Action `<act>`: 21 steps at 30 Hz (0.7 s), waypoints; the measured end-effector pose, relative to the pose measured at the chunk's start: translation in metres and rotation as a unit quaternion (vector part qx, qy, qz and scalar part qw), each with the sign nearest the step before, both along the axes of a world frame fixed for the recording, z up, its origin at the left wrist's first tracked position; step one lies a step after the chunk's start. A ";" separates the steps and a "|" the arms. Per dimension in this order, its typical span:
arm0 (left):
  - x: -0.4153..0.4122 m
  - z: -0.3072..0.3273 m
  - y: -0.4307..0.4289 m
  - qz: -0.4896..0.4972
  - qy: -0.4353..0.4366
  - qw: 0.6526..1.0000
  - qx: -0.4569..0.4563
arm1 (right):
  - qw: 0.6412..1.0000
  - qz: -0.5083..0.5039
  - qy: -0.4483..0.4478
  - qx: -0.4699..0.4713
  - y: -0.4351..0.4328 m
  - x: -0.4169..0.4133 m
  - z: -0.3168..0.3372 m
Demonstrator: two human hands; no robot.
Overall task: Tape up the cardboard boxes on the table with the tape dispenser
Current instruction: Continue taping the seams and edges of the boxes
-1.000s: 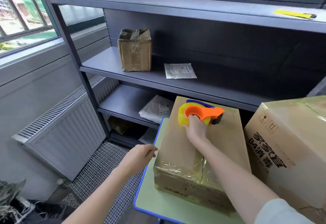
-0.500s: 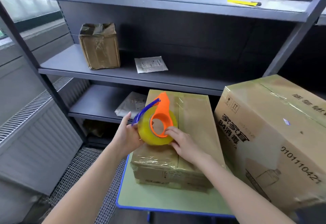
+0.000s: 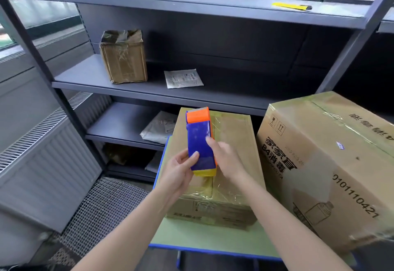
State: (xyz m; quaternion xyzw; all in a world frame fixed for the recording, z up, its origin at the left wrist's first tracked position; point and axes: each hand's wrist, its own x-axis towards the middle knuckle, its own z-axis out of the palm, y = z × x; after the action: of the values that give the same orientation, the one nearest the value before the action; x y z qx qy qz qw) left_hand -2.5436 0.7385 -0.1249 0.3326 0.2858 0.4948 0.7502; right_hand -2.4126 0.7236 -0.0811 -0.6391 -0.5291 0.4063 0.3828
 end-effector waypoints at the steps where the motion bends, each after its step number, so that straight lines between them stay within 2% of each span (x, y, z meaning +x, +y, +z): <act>1: 0.005 0.000 -0.005 0.014 0.019 1.000 0.009 | 0.996 -0.018 0.081 -0.025 0.000 -0.002 0.004; 3: 0.014 -0.004 -0.014 0.046 0.113 0.992 0.040 | 0.987 -0.034 0.147 -0.051 -0.004 -0.002 0.005; 7: 0.018 0.006 -0.026 0.041 0.282 0.948 0.144 | 0.979 -0.072 0.185 -0.036 -0.010 0.005 -0.002; 9: 0.010 0.014 -0.024 0.026 0.417 0.879 0.231 | 0.981 -0.055 0.180 -0.037 -0.012 0.007 -0.003; 11: -0.004 0.025 -0.017 0.015 0.530 0.806 0.262 | 0.982 -0.030 0.184 -0.035 -0.014 0.008 -0.003; 12: -0.012 0.028 -0.012 0.034 0.541 0.803 0.249 | 0.981 -0.019 0.192 -0.034 -0.015 0.008 -0.003; 14: -0.023 0.036 0.003 0.108 0.466 0.858 0.189 | 0.980 0.003 0.195 -0.032 -0.015 0.010 -0.003; 16: -0.026 0.040 0.023 0.132 0.415 0.889 0.140 | 0.983 0.031 0.177 -0.035 -0.015 0.013 0.000; 19: -0.017 0.048 0.040 0.057 0.377 0.921 0.082 | 0.983 0.093 0.146 -0.055 -0.012 0.020 0.008; 21: -0.011 0.057 0.041 0.020 0.318 0.948 -0.003 | 0.984 0.123 0.106 -0.077 -0.010 0.022 0.012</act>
State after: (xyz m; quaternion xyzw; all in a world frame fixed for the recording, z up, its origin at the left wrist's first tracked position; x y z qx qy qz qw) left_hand -2.5543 0.7797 -0.0680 0.4650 0.5175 0.3776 0.6110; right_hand -2.3904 0.7131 -0.0696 -0.5502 -0.5271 0.5555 0.3330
